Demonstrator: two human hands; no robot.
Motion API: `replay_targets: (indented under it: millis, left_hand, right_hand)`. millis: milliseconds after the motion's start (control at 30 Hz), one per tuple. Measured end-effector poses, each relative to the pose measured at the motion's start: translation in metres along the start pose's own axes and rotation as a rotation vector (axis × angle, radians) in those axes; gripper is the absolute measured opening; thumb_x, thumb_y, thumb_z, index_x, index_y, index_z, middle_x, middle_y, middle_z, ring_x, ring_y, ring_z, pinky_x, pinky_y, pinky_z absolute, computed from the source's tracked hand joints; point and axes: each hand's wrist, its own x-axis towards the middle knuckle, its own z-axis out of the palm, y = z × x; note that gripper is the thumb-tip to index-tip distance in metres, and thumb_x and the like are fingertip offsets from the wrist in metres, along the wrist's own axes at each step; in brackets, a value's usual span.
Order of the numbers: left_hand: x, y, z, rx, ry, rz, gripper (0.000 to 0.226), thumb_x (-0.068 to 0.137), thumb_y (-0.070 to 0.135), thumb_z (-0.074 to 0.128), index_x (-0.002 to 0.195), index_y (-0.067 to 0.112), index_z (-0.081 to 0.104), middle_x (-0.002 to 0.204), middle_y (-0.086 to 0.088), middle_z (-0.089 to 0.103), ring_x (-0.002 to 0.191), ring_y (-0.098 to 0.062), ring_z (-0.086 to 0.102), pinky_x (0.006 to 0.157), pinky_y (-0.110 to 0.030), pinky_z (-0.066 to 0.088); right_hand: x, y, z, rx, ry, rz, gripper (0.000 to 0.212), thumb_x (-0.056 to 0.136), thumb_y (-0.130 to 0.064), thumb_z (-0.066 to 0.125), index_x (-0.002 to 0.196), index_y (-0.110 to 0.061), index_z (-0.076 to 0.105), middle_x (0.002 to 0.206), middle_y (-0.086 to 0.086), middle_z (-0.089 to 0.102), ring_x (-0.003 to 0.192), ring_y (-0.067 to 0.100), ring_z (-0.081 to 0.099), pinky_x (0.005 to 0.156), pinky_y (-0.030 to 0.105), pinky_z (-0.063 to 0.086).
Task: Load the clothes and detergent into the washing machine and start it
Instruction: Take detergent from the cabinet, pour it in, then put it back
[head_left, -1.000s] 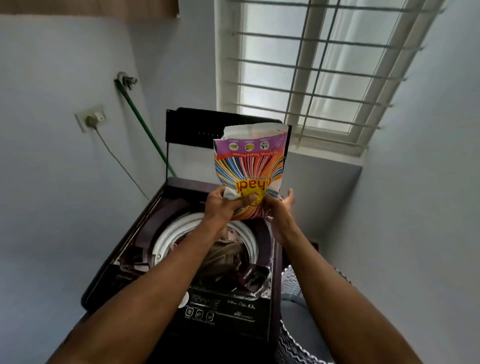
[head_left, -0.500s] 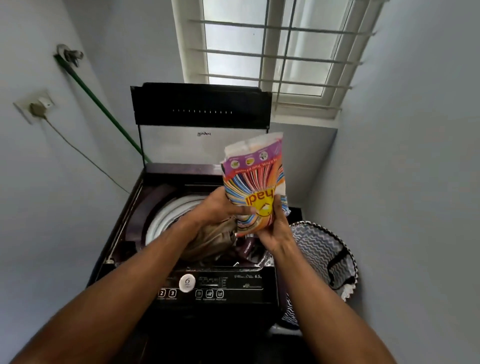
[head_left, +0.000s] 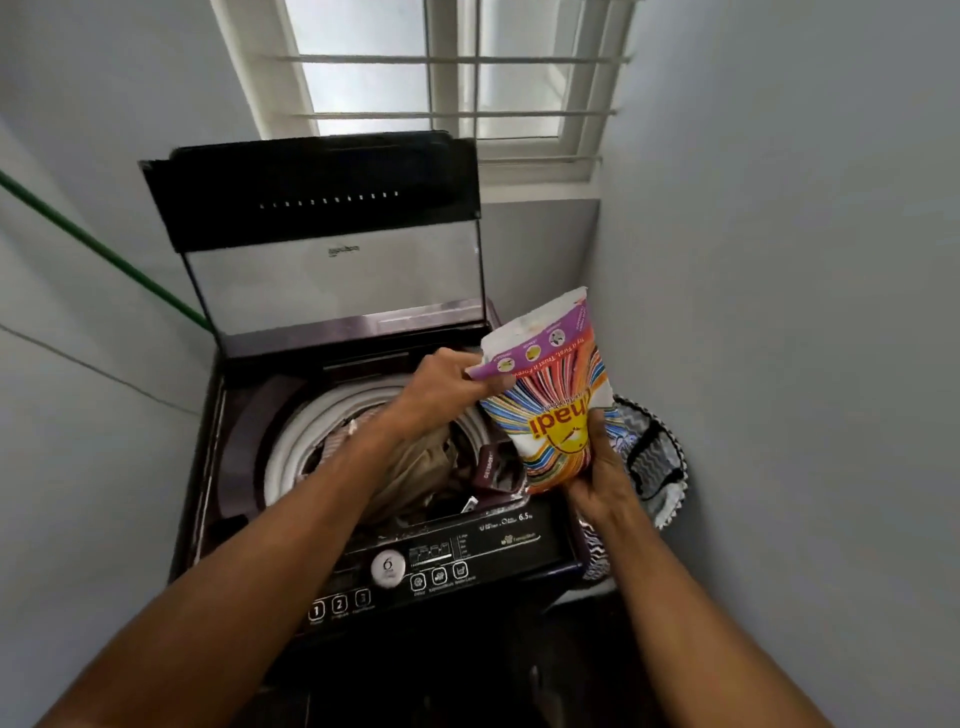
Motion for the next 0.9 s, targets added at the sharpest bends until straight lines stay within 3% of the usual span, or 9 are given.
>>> replay_targets:
  millis: [100,200,367,533,700,800,900]
  left_hand:
    - [0.004,0.009,-0.004,-0.005,-0.014,0.073,0.033,0.079,0.035,0.081,0.105,0.016,0.071,0.09,0.001,0.076,0.084,-0.017,0.074,0.076,-0.032,0.06]
    - [0.011,0.015,0.003,0.006,-0.118,0.06,0.041,0.08,0.029,0.081,0.115,0.015,0.066,0.096,0.0,0.074,0.082,-0.011,0.071,0.071,-0.024,0.059]
    - [0.025,0.012,0.029,0.276,-0.111,0.045,0.016,0.082,0.034,0.078,0.085,0.02,0.072,0.087,0.002,0.075,0.077,-0.008,0.071,0.067,-0.025,0.056]
    - [0.035,0.006,0.052,0.385,-0.109,0.033,0.017,0.082,0.03,0.079,0.085,0.014,0.074,0.087,0.002,0.075,0.079,-0.007,0.07,0.065,-0.023,0.055]
    - [0.04,-0.003,0.06,0.432,-0.079,0.002,0.013,0.082,0.029,0.079,0.08,0.018,0.071,0.074,0.007,0.068,0.064,-0.002,0.06,0.058,-0.018,0.042]
    - [0.043,-0.015,0.062,0.474,-0.066,-0.003,0.017,0.082,0.028,0.079,0.083,0.012,0.073,0.081,-0.002,0.073,0.07,-0.011,0.066,0.061,-0.023,0.049]
    - [0.042,-0.024,0.066,0.464,-0.044,0.002,0.024,0.082,0.029,0.079,0.09,0.007,0.075,0.086,-0.006,0.075,0.079,-0.019,0.072,0.072,-0.033,0.059]
  right_hand:
    - [-0.006,-0.013,-0.021,-0.02,0.038,-0.049,0.089,0.063,-0.045,0.09,0.136,-0.008,0.057,0.138,0.018,0.057,0.128,0.035,0.055,0.104,0.059,0.044]
    - [-0.01,-0.023,-0.037,-0.039,0.093,-0.113,0.09,0.067,-0.041,0.09,0.142,-0.008,0.051,0.143,0.02,0.052,0.132,0.039,0.05,0.107,0.063,0.039]
    - [-0.022,-0.04,-0.057,-0.181,0.164,-0.205,0.083,0.064,-0.032,0.093,0.134,-0.005,0.058,0.134,0.023,0.059,0.125,0.043,0.055,0.102,0.066,0.042]
    - [-0.034,-0.053,-0.067,-0.201,0.197,-0.247,0.083,0.048,-0.032,0.098,0.12,-0.005,0.066,0.123,0.021,0.066,0.103,0.033,0.068,0.093,0.056,0.053]
    - [-0.034,-0.062,-0.07,-0.214,0.229,-0.252,0.057,0.073,-0.014,0.08,0.123,0.004,0.061,0.13,0.028,0.059,0.111,0.038,0.06,0.09,0.049,0.056]
    - [-0.033,-0.065,-0.073,-0.246,0.253,-0.245,0.052,0.076,-0.008,0.079,0.123,0.007,0.061,0.122,0.025,0.066,0.105,0.035,0.065,0.083,0.045,0.058]
    - [-0.035,-0.068,-0.073,-0.272,0.268,-0.243,0.033,0.083,0.002,0.073,0.115,0.005,0.065,0.1,0.012,0.075,0.084,0.024,0.072,0.07,0.036,0.059]
